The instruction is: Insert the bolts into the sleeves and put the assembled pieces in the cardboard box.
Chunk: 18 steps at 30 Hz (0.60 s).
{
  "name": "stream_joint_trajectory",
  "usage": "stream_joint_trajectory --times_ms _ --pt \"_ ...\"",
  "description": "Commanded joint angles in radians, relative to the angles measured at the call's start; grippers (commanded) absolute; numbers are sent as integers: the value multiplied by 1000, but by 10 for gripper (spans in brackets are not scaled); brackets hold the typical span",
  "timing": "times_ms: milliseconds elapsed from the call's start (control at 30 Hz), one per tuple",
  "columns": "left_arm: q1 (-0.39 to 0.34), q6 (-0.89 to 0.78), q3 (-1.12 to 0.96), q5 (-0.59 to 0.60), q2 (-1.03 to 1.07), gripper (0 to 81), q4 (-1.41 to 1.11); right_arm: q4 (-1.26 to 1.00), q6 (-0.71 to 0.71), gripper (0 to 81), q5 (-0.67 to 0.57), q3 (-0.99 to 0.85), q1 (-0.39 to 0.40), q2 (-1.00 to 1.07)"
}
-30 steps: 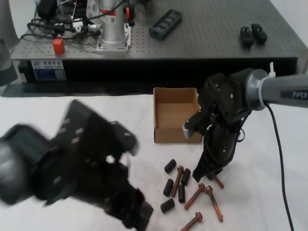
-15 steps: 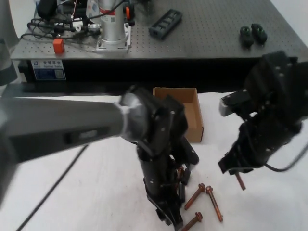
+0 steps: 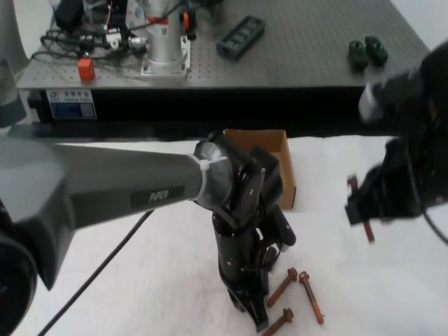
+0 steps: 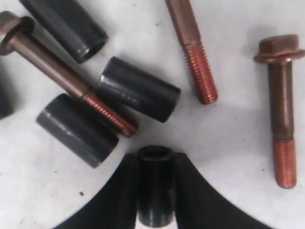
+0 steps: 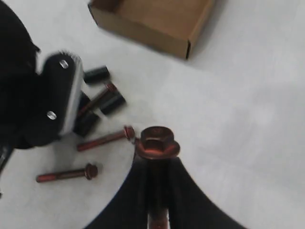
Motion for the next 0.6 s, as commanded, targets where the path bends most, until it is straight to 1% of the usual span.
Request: stream_joint_trajectory --times_ms 0,167,567 --pt "1 -14 -4 5 13 11 7 -6 2 2 -8 -9 0 -12" --pt "1 -57 -4 23 6 6 6 -10 4 2 -7 -9 0 -12" --pt "1 -67 -4 23 -3 6 0 -14 4 2 -7 -9 0 -9"
